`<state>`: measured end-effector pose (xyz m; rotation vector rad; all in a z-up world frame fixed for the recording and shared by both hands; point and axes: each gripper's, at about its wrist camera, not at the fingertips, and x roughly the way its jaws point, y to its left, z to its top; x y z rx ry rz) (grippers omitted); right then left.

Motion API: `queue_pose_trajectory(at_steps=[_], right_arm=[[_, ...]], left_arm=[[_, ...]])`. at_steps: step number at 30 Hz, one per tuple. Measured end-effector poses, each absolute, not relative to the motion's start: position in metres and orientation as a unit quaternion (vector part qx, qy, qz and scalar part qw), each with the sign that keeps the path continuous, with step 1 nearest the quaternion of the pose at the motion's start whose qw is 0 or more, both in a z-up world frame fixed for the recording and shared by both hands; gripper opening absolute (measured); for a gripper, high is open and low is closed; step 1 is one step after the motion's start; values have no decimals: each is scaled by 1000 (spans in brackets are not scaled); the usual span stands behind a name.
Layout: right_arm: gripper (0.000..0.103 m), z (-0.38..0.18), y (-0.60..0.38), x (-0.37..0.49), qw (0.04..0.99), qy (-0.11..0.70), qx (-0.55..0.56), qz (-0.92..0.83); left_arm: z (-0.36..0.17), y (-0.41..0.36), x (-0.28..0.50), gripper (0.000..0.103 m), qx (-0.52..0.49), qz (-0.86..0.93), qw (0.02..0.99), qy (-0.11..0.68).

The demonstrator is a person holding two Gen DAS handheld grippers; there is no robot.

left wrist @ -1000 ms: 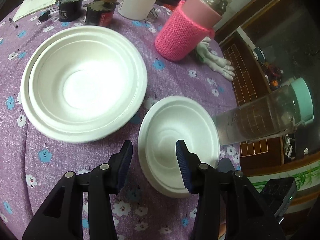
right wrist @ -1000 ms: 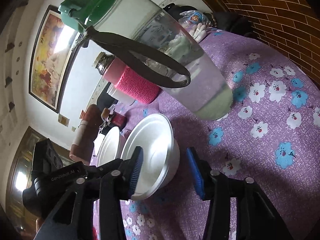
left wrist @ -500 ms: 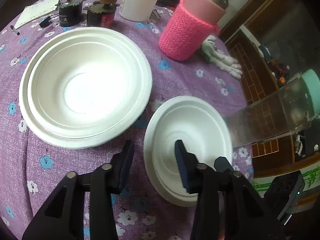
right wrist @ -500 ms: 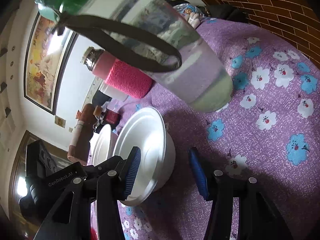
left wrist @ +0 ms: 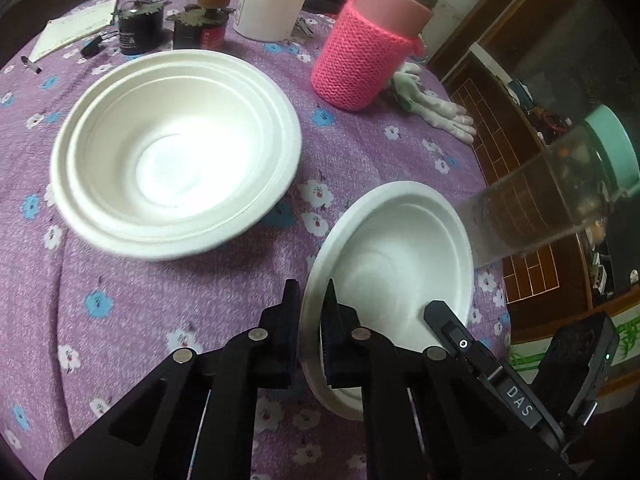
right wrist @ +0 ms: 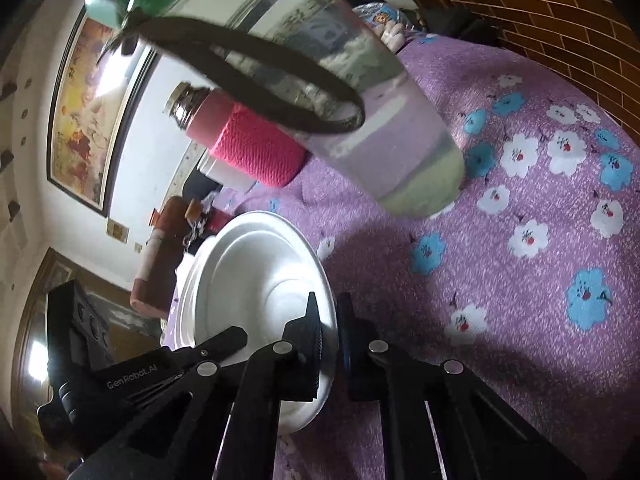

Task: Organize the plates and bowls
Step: 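Close the left tool on the small white bowl rim while the right tool grips beside it, then carry the small white bowl with both tools and lower it into the beige bowl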

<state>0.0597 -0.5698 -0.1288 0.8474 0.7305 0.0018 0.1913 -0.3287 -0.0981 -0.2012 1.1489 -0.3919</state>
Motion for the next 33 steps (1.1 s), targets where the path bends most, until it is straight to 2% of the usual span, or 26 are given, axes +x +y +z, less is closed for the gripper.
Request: queue_pose_trajectory(at_steps=[13,33], right_arm=[[7,-103,-510,24,869,354,344,42],[7,-53,-351,-4,870,357,294,169]], left_arm=[[-73,-266,137,6,-87,-175,843,501],[-19,-103,58,6,-131,-98,897,412]])
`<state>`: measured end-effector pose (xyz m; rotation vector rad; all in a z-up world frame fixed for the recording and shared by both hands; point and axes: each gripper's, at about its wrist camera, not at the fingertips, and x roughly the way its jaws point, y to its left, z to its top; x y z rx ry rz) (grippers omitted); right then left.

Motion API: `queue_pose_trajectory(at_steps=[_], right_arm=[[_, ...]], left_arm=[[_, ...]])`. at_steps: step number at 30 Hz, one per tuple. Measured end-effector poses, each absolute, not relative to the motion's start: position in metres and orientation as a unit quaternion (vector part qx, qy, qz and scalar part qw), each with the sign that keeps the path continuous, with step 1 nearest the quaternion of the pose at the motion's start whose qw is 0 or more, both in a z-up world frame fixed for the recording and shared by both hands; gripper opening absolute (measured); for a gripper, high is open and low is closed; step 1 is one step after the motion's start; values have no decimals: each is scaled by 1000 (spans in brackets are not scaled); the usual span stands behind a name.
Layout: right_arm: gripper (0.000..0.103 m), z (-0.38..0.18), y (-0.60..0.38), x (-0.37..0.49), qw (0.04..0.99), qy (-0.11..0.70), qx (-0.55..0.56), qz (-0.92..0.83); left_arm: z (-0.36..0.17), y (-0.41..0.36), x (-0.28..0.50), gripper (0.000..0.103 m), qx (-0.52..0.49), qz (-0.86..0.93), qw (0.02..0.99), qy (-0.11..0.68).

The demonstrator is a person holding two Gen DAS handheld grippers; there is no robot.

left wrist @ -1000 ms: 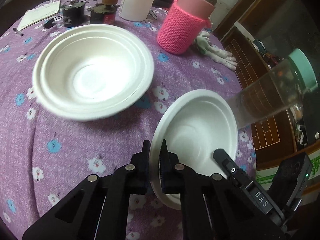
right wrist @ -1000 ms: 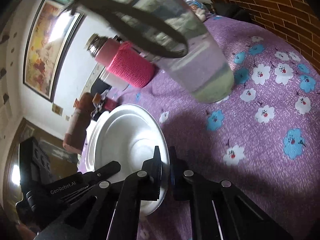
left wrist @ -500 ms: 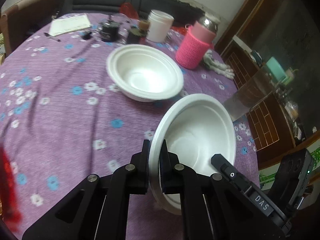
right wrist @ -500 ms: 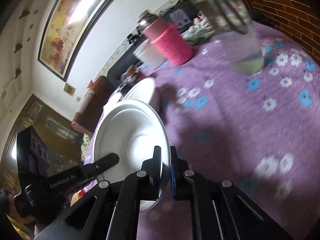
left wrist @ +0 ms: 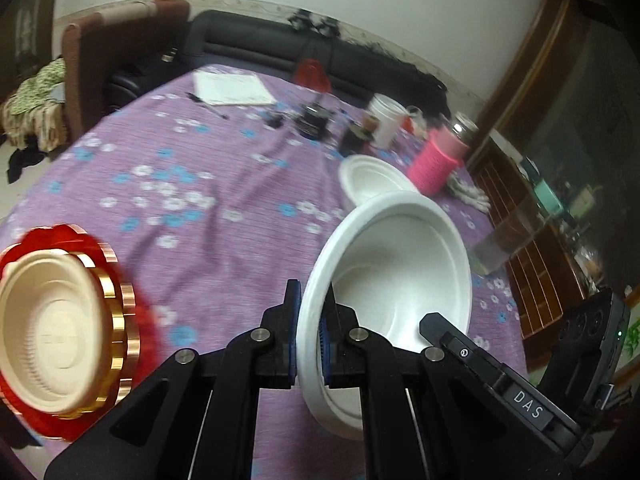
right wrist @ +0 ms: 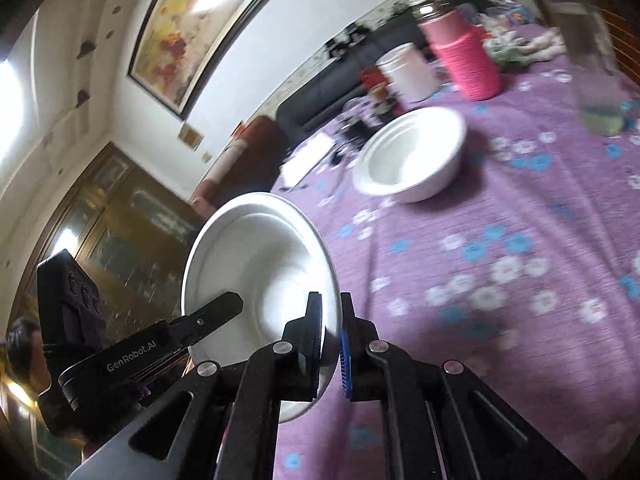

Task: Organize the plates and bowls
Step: 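Carry the small white bowl with both tools and lower it into the beige bowl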

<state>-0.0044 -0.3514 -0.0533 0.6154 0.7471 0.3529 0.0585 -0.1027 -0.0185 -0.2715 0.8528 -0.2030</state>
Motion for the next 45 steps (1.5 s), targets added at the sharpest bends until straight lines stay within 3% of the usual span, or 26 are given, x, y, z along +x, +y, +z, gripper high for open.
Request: queue_pose_trajectory(at_steps=[21,45], right_arm=[[7,-63,-160,14,845,412,208,271],[7,-95,-98,18,832,452,172,271]], left_arm=[[-37,64,26,6,-160,18,902,401],[-73,110,30,8,-173,43,880,440]])
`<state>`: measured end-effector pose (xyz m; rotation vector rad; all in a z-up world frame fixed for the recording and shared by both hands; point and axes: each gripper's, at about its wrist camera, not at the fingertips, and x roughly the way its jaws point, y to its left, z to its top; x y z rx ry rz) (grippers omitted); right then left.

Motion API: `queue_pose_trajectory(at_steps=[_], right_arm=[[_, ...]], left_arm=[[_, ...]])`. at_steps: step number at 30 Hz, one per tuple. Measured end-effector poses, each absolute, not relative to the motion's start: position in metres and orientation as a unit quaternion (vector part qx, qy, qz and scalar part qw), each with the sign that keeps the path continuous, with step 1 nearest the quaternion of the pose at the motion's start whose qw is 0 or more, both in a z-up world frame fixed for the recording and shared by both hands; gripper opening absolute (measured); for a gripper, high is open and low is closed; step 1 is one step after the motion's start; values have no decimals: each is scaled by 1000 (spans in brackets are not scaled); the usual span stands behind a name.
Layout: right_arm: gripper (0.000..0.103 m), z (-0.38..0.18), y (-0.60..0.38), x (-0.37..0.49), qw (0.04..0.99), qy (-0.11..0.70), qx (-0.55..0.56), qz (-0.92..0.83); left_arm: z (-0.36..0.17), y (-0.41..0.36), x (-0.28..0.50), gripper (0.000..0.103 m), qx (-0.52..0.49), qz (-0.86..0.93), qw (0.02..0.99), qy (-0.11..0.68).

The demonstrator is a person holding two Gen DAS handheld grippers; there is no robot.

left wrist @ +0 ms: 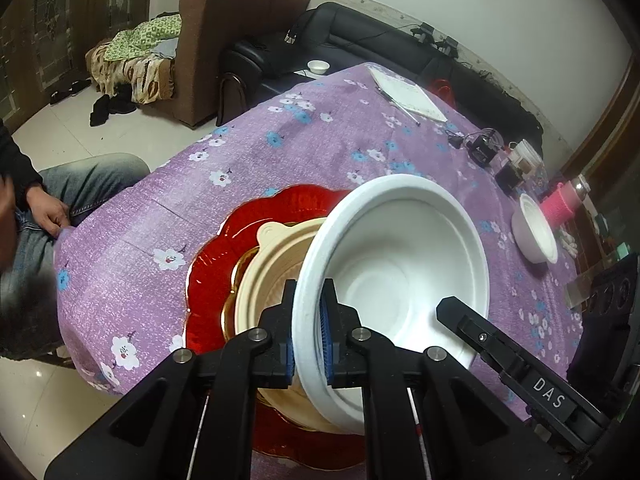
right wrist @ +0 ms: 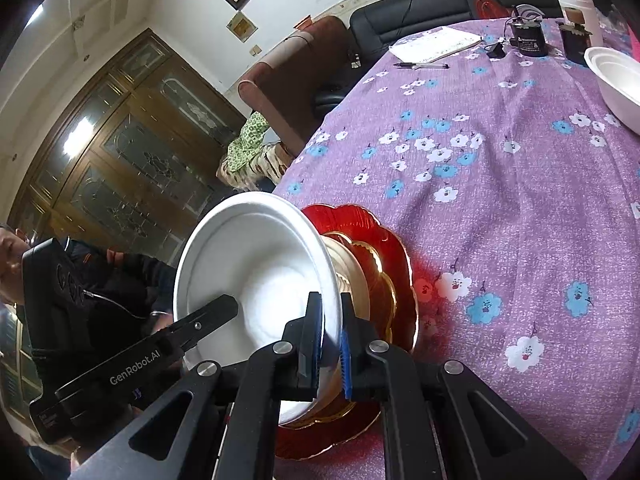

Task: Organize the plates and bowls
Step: 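Carry the small white bowl with both tools and lower it into the beige bowl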

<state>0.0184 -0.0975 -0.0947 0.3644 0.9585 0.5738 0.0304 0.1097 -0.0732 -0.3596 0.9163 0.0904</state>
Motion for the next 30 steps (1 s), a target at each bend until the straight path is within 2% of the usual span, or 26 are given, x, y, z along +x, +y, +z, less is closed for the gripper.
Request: queue_pose_trajectory(at_steps=[8,15,24,30], right_arm=[[7,-103,-94,22,833,456,167,266],[7,-103,-89,20,844,444,144,264],[6,-104,-87,21,844,443,142,266],[7,-104,-84,23,848,443,130,261]], left_arm=[[-88,111,36,10,-159,40,867,470],[-81,112,34,13,-127,45,876,462],[-71,122,25,13,-136,33,877,459],[-51,141,12,13,-143,61,892,425]])
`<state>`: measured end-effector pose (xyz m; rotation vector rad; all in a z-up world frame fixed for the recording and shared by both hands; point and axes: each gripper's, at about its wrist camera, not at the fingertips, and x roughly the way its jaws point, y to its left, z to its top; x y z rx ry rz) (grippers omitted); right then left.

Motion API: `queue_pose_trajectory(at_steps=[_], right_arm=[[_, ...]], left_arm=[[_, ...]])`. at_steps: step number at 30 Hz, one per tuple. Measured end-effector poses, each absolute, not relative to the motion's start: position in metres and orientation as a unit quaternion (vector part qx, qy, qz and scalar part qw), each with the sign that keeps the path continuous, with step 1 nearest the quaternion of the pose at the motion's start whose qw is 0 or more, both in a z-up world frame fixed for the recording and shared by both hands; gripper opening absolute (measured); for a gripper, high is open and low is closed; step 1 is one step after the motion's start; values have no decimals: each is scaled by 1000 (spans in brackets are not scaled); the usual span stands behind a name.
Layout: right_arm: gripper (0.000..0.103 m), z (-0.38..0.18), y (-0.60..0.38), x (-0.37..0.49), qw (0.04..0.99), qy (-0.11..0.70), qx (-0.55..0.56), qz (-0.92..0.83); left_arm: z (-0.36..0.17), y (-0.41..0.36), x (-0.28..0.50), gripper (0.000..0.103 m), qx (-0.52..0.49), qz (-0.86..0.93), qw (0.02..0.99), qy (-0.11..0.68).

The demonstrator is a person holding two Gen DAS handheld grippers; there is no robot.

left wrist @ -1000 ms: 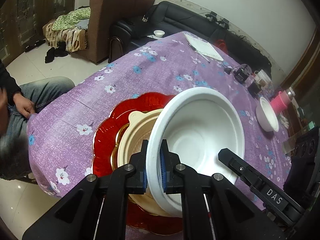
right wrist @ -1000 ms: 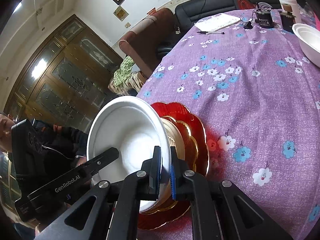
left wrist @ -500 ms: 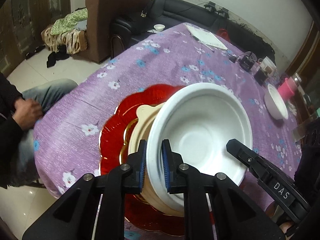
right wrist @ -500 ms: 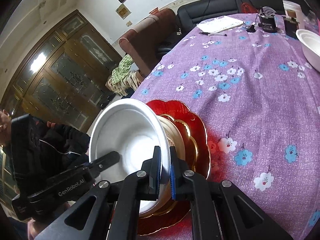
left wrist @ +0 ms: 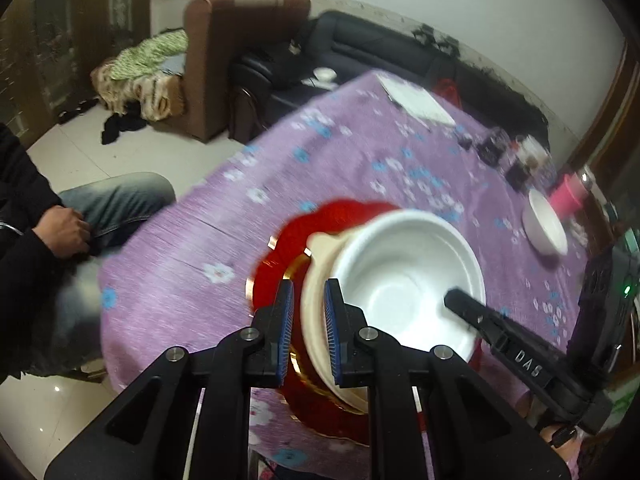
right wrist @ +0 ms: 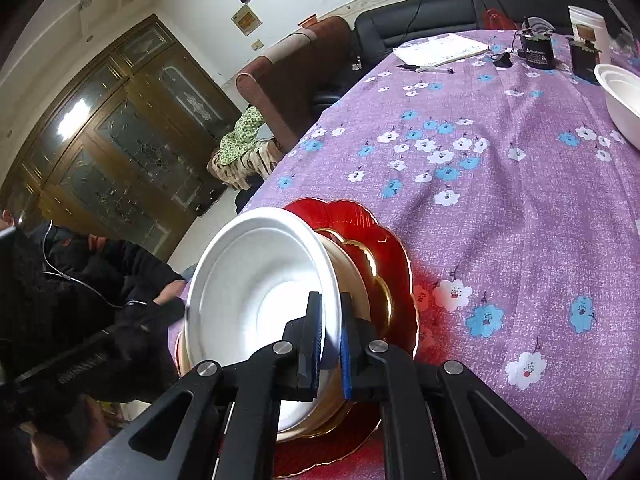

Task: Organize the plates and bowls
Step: 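Carry the small white bowl with both tools and lower it into the beige bowl, then open the right tool while the left tool releases the small white bowl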

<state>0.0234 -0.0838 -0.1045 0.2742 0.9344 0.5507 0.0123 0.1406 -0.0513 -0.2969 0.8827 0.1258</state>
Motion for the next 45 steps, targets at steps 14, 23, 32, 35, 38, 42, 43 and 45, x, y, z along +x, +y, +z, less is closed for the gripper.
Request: queue_pose_trajectory(at_steps=[14,23,32,35,38,42,43,45], right_arm=[[57,-63,-93,6,878,386,61,278],[57,-71,-122,20,896,374,102,218],[57,-84,-111,19,900,375,68,211],[57,-89,-106,26,895,393,44,204],[57,-94,-107,28,891,398,50,211],[57,-79,-132,29,901,366,93,215],[57,-74,-140,30,905,357,101,209],[57,-67,-158,34,910,347,112,196]], left_arm=[[-52,144,16,14,-166,55,888,426],[-48,137,18,14,-168,54,885,430],[-49,132,25,14,-163,54,883,436],[-50,130,27,14,-160,56,882,439],[-50,127,28,14,-158,58,882,441],[-49,119,31,14,-150,59,882,444],[-48,115,33,14,-148,56,882,444],[-45,107,36,14,-142,50,883,444]])
